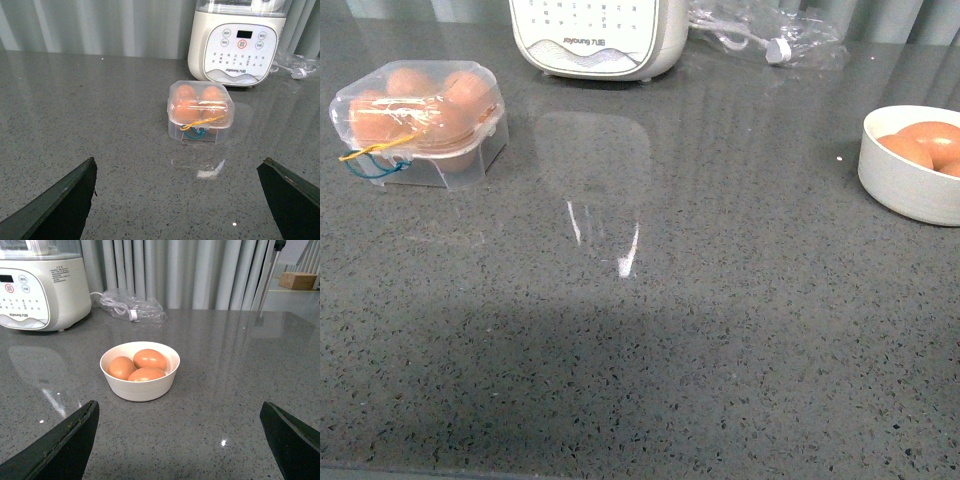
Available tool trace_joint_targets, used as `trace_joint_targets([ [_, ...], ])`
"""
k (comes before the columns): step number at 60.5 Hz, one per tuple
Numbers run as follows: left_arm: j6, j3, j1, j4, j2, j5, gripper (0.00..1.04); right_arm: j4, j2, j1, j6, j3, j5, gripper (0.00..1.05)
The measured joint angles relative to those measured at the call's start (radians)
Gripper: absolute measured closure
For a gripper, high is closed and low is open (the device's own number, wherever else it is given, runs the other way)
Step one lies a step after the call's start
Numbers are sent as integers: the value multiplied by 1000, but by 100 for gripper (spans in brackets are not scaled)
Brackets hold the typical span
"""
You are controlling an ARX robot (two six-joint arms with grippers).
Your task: Put egg into box
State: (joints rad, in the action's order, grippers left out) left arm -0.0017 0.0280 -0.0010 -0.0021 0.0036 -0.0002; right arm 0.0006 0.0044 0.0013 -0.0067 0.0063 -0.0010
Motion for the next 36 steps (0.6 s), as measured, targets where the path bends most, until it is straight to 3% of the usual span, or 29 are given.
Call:
trace_joint_targets([
  [36, 0, 0, 0, 0, 0, 0, 7, 0, 0, 0, 0, 0, 0, 7],
])
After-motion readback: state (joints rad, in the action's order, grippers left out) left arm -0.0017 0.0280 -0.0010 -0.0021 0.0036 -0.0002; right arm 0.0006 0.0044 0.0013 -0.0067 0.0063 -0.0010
